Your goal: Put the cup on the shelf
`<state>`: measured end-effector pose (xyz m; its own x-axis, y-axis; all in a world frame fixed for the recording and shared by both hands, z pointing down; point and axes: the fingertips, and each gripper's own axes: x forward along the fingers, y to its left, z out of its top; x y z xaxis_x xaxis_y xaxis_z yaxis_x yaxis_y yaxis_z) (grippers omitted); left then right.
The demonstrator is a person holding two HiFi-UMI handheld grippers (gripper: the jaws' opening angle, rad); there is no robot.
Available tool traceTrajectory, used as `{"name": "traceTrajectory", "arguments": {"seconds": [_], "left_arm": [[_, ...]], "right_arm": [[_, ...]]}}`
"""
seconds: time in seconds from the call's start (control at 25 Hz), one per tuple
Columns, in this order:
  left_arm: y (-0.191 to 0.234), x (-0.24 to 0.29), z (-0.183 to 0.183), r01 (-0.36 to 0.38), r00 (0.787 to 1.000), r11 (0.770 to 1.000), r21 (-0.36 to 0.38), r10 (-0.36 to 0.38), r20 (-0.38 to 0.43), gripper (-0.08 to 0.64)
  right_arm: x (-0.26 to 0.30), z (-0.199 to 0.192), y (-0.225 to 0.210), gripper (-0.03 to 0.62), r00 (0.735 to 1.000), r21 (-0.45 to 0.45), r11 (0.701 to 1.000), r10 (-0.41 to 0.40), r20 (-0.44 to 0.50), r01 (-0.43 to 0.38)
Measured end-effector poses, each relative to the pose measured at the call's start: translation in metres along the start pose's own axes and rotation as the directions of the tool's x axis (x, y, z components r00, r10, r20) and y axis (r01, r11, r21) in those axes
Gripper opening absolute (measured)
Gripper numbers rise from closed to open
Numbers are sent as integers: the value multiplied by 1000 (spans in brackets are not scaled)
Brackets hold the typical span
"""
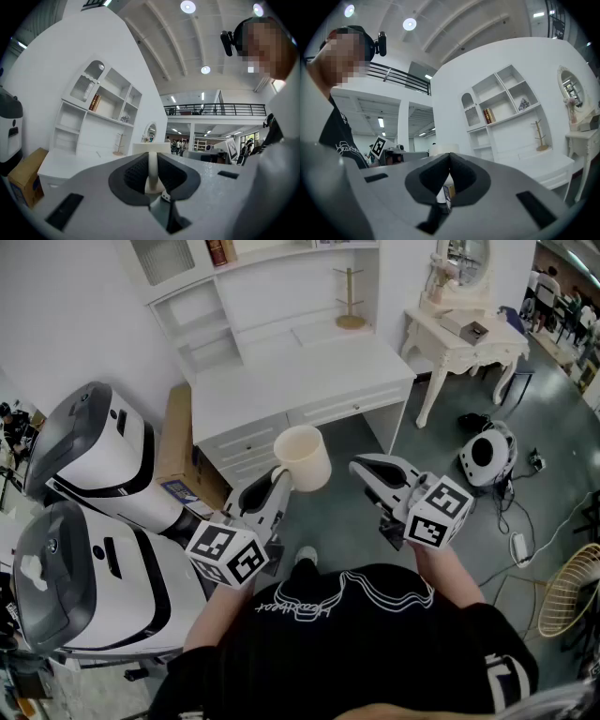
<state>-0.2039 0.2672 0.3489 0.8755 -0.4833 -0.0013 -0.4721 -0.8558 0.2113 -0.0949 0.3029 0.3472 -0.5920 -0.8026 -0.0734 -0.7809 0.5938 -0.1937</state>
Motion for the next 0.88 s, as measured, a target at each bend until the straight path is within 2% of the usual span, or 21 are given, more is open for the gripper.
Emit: {"name": "traceTrajectory", "arguments": {"seconds": [0.4,0.88], "left_arm": [[6,16,-5,20,1000,1000,-18,-20,-12,49],[51,67,0,69,998,997,-31,-69,2,49]], "right_arm": [[5,-12,-18,6,999,11,999,-33,-39,34],[35,-8,-71,6,996,-13,997,-80,-34,79]]}}
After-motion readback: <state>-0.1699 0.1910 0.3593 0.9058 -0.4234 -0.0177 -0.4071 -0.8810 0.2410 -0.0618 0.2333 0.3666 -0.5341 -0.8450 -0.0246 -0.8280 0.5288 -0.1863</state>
